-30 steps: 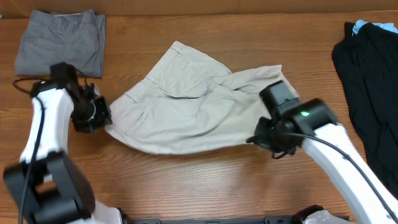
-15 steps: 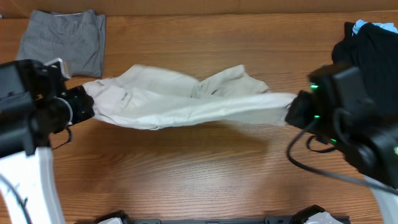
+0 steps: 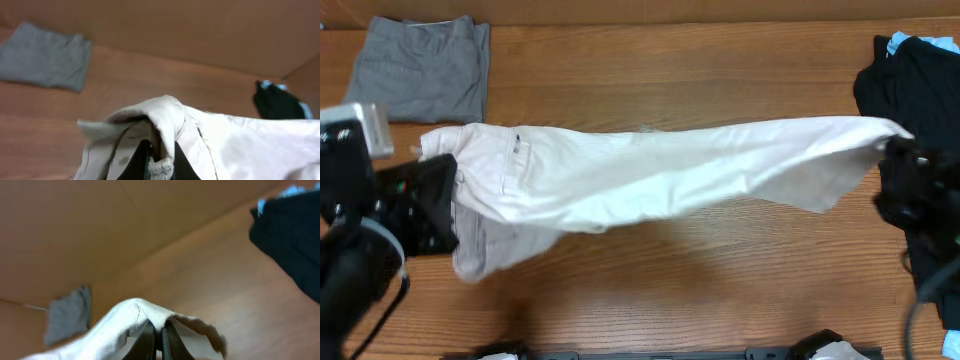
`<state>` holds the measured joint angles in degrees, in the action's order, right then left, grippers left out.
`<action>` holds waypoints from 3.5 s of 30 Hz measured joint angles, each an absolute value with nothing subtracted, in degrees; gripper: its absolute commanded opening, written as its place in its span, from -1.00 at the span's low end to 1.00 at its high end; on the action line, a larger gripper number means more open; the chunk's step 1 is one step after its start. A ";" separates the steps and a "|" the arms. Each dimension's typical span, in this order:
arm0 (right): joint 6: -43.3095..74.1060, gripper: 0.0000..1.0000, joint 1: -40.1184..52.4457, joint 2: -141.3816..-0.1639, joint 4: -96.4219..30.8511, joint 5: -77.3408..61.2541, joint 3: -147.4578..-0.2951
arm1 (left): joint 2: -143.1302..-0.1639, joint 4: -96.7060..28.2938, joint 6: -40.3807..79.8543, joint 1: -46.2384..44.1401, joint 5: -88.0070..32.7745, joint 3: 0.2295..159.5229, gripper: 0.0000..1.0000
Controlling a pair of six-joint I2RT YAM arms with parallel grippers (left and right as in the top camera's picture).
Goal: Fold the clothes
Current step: 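Lift the pants with both grippers and stretch them out flat, then lay the pants down flat and smooth them with both grippers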
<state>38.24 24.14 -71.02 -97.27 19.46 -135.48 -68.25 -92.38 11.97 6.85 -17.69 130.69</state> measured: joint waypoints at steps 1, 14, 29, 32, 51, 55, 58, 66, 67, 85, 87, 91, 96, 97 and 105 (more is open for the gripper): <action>37.80 -0.93 24.16 -70.98 -97.32 19.64 -137.43 | -68.25 -92.92 12.38 6.00 -17.82 132.97 -0.92; 35.99 -0.93 24.14 -70.11 -94.50 23.18 -148.83 | -68.25 -89.65 14.79 4.84 -19.07 146.02 -0.92; 35.97 -0.93 24.14 -97.82 -86.67 23.55 -149.10 | -102.45 -94.37 15.07 4.84 -0.30 146.06 -0.92; 35.90 -0.93 24.08 -105.36 -83.26 23.51 -148.66 | -109.69 -94.00 15.07 4.84 2.76 145.75 -0.92; 34.48 -0.93 21.08 -113.62 -78.89 3.40 -145.84 | -128.29 -93.30 15.09 14.02 5.02 145.75 -0.92; 34.50 -0.93 20.88 -113.78 -78.96 2.04 -139.37 | -128.29 -93.51 15.07 15.05 4.08 145.75 -0.92; 34.50 -0.92 20.60 -113.93 -78.46 0.80 -134.23 | -128.29 -94.63 15.05 14.98 4.08 145.75 -0.92; 34.50 -0.93 20.29 -114.83 -80.47 -0.05 -129.10 | -128.29 -96.66 13.39 14.17 1.69 145.45 -0.92; 34.52 -0.92 20.29 -114.83 -81.01 -0.05 -129.10 | -128.29 -96.66 13.23 14.11 1.21 145.16 -0.92; 34.54 -0.92 24.08 -114.83 -89.76 1.54 -125.14 | -119.00 -96.66 10.07 14.11 -0.01 121.84 -0.92; 34.52 -0.92 25.08 -114.80 -87.81 1.63 -121.93 | -117.78 -96.12 10.09 14.13 1.02 118.93 -0.91; 35.51 -0.92 25.98 -114.80 -85.14 2.26 -114.08 | -117.45 -93.45 10.11 14.70 2.42 113.82 -0.91; 36.73 -0.92 25.91 -114.83 -84.84 3.64 -106.24 | -117.45 -89.91 10.13 16.86 3.11 107.85 -0.91; 36.88 -0.92 25.91 -114.83 -85.08 4.01 -105.54 | -117.45 -89.08 10.15 17.41 3.20 106.69 -0.88; 38.74 0.43 25.91 -114.83 -90.76 7.88 -104.12 | -117.45 -86.85 10.31 19.25 3.49 100.31 0.03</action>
<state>38.74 25.91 -114.83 -90.76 7.88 -104.12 -117.45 -86.85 10.31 19.25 3.49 100.31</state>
